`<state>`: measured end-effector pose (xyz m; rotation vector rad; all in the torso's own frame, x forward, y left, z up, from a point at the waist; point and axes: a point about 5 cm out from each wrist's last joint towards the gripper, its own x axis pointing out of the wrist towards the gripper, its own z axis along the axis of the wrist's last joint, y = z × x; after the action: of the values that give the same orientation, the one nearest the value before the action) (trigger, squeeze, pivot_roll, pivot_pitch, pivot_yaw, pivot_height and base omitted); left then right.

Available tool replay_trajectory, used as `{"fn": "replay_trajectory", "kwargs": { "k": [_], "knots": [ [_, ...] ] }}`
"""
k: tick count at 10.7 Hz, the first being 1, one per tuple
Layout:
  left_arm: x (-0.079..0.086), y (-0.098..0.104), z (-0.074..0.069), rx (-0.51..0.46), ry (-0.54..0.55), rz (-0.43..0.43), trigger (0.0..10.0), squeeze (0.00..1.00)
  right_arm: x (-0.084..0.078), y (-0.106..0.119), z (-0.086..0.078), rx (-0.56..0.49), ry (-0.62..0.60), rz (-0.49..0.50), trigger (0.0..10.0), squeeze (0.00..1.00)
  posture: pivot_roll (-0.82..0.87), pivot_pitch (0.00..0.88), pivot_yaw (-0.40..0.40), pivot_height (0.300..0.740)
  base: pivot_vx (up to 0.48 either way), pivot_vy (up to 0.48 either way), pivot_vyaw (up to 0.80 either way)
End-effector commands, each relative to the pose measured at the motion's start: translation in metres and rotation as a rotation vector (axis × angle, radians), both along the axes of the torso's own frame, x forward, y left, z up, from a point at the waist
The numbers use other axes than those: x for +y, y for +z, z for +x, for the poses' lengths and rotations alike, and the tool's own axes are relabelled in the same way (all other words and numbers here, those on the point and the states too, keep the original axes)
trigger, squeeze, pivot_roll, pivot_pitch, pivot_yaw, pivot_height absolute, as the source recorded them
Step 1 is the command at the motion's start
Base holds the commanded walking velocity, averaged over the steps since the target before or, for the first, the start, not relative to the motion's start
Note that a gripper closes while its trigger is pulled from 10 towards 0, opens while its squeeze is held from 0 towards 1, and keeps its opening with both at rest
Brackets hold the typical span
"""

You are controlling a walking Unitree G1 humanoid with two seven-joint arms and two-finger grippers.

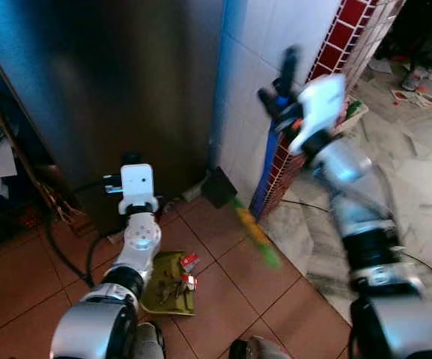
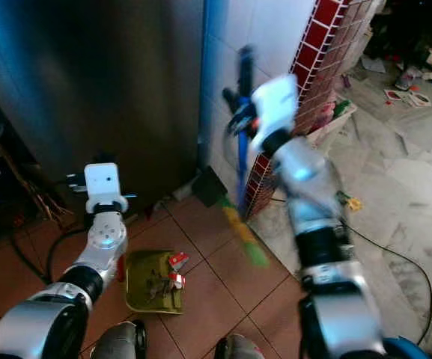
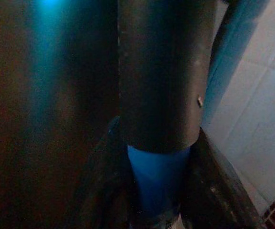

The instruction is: Sweep floor

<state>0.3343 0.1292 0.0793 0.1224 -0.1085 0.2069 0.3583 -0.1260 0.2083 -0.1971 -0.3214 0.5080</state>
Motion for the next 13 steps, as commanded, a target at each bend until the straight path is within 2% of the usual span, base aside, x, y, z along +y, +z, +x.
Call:
{"fn": "replay_trajectory", "kwargs": {
  "k": [1, 3, 6, 9, 11, 12, 13],
  "knots": [
    [-0.007, -0.010, -0.003, 0.069, -0.035, -0.028, 10.0, 0.00, 0.004, 0.001, -0.002, -0.021, 0.026, 0.023, 10.0, 0.00, -0.12, 0.102, -0.082, 0.740, 0.000, 0.000, 0.00],
    [-0.009, -0.014, -0.003, 0.102, -0.079, -0.088, 10.0, 0.00, 0.011, -0.018, -0.005, -0.011, 0.009, 0.062, 10.0, 0.00, -0.12, 0.106, -0.081, 0.740, 0.000, 0.000, 0.00],
    [-0.015, -0.015, -0.003, 0.123, -0.135, -0.123, 10.0, 0.00, 0.018, -0.031, -0.008, -0.007, 0.000, 0.073, 10.0, 0.00, -0.12, 0.103, -0.082, 0.740, 0.000, 0.000, 0.00],
    [-0.017, -0.014, -0.001, 0.131, -0.158, -0.137, 10.0, 0.00, 0.037, -0.055, -0.018, 0.104, 0.069, 0.138, 10.0, 0.00, -0.13, 0.095, -0.080, 0.740, 0.000, 0.000, 0.00],
    [-0.018, -0.014, 0.000, 0.137, -0.159, -0.136, 10.0, 0.00, 0.038, -0.061, -0.026, 0.181, 0.130, 0.171, 10.0, 0.00, -0.14, 0.089, -0.082, 0.740, 0.000, 0.000, 0.00],
    [-0.018, -0.013, 0.001, 0.139, -0.157, -0.135, 10.0, 0.00, 0.035, -0.059, -0.026, 0.202, 0.122, 0.201, 10.0, 0.00, -0.14, 0.087, -0.083, 0.740, 0.000, 0.000, 0.00],
    [-0.018, -0.013, 0.001, 0.143, -0.152, -0.129, 10.0, 0.00, 0.031, -0.049, -0.023, 0.245, 0.099, 0.298, 10.0, 0.00, -0.14, 0.085, -0.081, 0.740, 0.000, 0.000, 0.00]
  ]
}}
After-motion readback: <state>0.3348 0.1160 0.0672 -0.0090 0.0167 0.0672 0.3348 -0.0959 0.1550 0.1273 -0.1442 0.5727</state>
